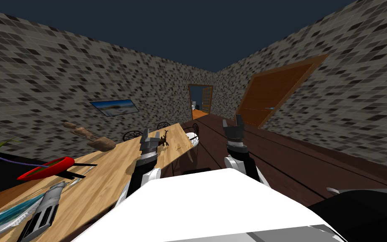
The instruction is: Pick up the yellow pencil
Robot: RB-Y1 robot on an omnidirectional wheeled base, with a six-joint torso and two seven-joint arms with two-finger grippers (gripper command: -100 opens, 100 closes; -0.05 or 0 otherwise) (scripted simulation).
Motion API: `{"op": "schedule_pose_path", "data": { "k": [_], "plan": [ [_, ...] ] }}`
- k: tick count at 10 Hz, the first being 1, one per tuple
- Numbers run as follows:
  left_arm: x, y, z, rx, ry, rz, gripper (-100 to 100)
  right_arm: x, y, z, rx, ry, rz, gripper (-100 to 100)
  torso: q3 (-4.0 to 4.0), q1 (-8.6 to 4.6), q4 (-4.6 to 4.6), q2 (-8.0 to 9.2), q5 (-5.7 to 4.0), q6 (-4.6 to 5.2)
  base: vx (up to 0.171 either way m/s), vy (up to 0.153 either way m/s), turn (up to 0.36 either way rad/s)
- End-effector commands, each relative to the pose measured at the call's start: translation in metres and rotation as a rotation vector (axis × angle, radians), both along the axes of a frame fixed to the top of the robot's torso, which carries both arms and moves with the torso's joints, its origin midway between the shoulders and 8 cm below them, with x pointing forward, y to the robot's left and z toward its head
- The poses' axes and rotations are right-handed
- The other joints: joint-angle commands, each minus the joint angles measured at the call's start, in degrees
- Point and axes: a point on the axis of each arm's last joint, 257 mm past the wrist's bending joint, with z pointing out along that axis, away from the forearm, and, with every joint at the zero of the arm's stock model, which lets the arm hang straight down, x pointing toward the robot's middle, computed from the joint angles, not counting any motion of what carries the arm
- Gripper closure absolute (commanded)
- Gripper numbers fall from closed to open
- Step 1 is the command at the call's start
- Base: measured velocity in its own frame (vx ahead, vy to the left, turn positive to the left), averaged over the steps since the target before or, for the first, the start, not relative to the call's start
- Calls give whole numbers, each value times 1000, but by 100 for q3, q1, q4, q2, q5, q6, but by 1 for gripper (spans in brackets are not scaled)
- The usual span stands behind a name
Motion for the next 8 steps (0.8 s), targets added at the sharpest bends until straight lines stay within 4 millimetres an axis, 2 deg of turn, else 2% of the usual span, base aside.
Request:
{"op": "schedule_pose_path", "data": {
  "k": [1,5,6,8],
  "plan": [
    [6,-2,-7,14,26,-20,-100,0,0,0,0,0,0,0,0,0,0,0,0,0,-4,-1,-33],
    [35,3,-44,2,149,-70,-100,0,0,0,0,0,0,0,4,0,2,8,0,1,-23,-5,-62],
    [36,3,-45,1,154,-69,-100,0,0,0,0,0,0,0,5,-1,2,10,0,1,-23,-6,-28],
    [55,10,-71,-32,233,-90,-100,0,0,0,0,0,0,0,4,-3,2,8,0,1,-26,-13,-91]
  ]
}}
